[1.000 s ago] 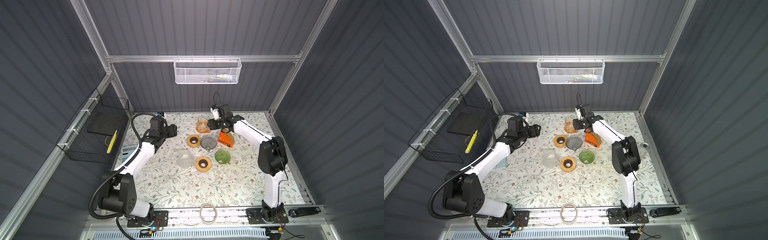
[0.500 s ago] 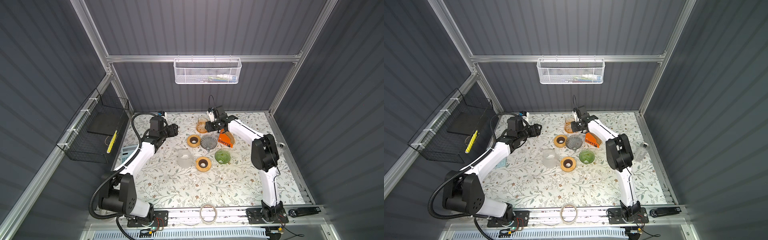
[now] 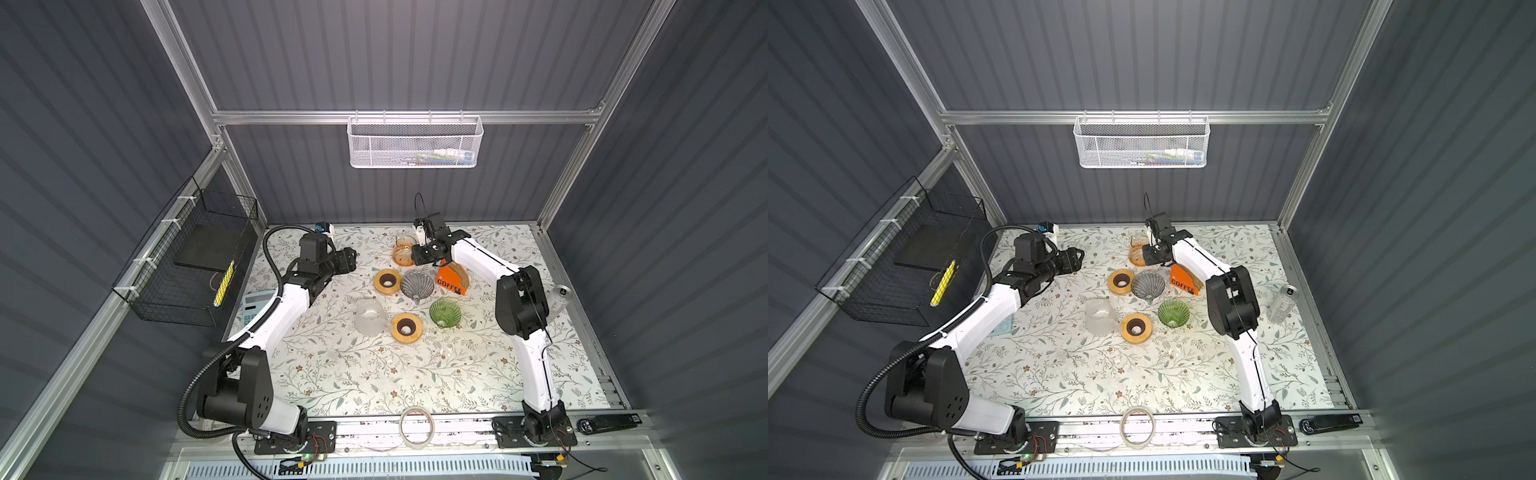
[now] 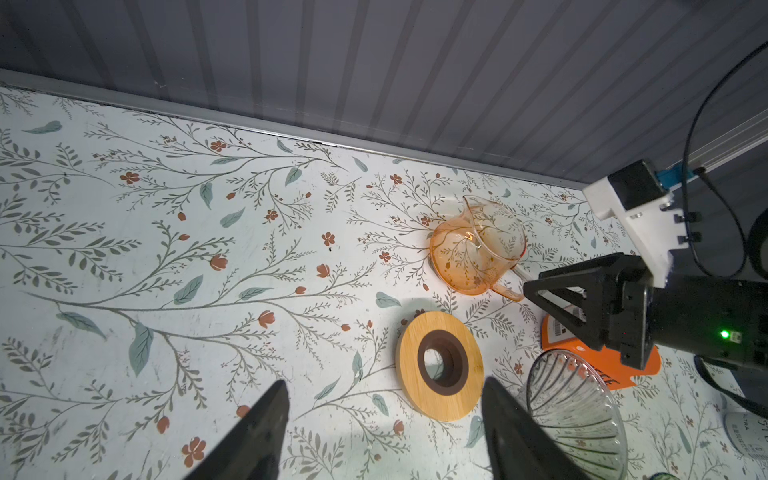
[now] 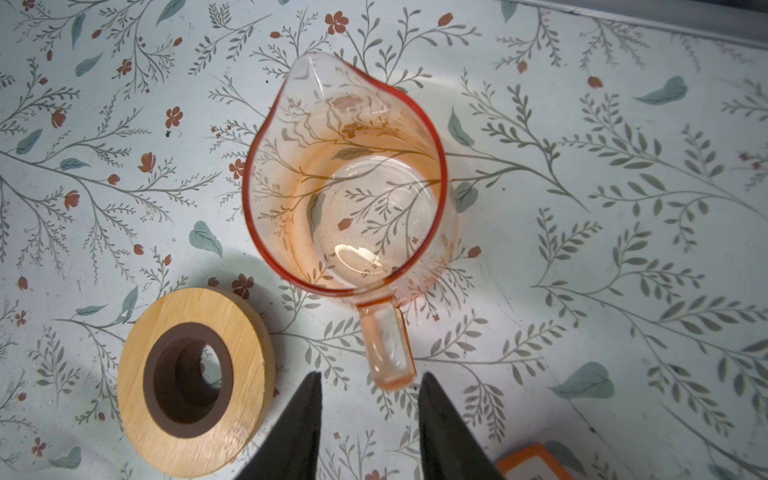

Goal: Place the coffee filter in the dripper
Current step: 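Reach the right gripper toward the orange glass pitcher farthest from the robot, then lower the right gripper and close it on the pitcher handle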

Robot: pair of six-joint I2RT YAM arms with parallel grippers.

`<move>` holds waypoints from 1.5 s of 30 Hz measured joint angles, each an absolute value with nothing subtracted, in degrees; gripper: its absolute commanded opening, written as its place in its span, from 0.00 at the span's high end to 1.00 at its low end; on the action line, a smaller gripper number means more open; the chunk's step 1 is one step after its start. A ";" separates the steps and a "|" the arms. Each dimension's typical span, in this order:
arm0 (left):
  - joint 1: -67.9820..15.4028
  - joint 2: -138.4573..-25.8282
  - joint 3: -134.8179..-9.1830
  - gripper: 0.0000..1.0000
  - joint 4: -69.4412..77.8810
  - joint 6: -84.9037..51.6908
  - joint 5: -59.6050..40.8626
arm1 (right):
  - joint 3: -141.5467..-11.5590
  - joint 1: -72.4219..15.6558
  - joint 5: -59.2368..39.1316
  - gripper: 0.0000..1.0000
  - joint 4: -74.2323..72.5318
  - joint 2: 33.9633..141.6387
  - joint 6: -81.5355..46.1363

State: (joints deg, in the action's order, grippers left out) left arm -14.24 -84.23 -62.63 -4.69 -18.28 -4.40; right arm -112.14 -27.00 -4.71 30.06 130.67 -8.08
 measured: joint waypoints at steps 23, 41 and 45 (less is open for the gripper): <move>-14.24 -85.06 -62.63 0.26 -4.69 -18.15 -4.56 | -121.25 -27.20 -2.13 0.65 34.20 136.92 -6.63; -14.24 -86.54 -63.26 0.25 -4.75 -16.53 -4.47 | -123.79 -27.86 0.23 0.98 36.01 138.78 -4.49; -14.24 -86.80 -63.72 0.25 -4.73 -16.53 -4.49 | -123.79 -28.21 1.15 1.00 36.12 138.78 -4.01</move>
